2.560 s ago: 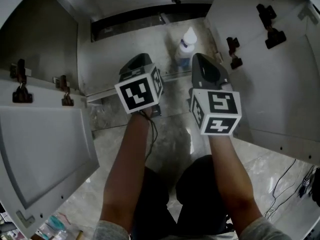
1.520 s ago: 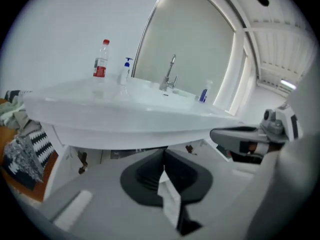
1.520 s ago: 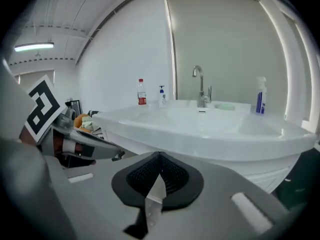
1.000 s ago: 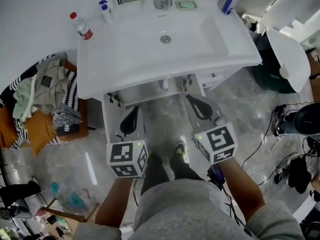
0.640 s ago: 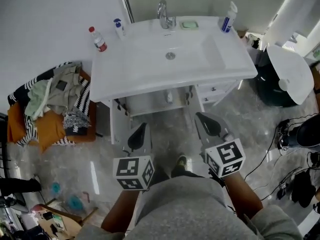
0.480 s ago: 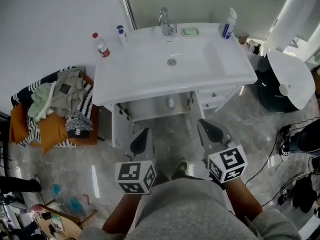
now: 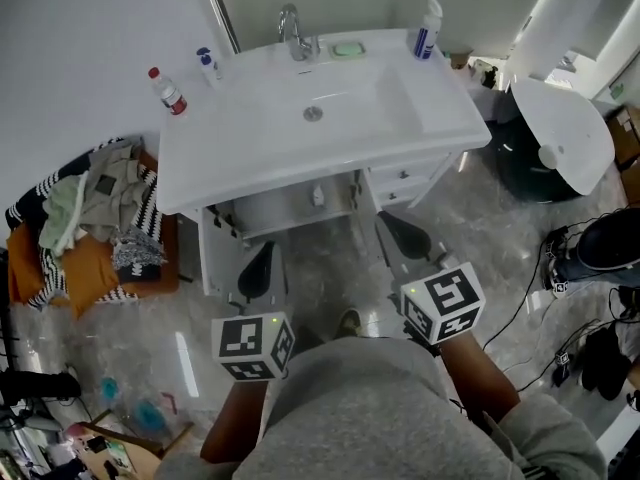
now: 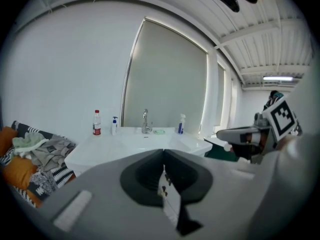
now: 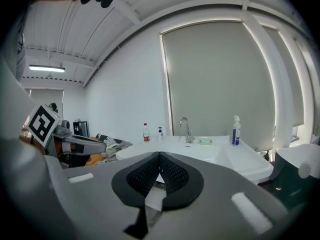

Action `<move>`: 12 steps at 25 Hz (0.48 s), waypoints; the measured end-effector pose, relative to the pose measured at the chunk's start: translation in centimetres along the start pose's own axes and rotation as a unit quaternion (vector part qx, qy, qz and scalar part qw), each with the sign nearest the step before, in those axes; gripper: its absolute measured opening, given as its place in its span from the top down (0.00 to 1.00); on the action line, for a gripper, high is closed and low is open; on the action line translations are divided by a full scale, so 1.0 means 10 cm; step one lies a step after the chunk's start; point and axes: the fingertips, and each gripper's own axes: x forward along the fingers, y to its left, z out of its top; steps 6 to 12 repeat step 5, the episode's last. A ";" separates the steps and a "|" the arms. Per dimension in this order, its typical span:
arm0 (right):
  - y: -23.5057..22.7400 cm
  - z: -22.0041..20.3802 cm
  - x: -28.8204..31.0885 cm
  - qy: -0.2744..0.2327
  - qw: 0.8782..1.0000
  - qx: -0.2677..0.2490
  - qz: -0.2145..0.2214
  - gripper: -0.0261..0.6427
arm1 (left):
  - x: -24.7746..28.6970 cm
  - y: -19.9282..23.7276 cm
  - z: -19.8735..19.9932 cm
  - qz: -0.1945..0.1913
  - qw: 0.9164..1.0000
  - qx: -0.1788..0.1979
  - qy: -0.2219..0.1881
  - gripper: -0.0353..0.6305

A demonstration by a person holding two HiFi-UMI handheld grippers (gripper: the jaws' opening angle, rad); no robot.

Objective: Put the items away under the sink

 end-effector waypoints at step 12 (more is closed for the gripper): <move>-0.14 0.03 0.03 0.000 1.000 0.002 -0.010 0.96 | 0.07 0.00 0.02 -0.007 1.000 -0.011 0.002 0.93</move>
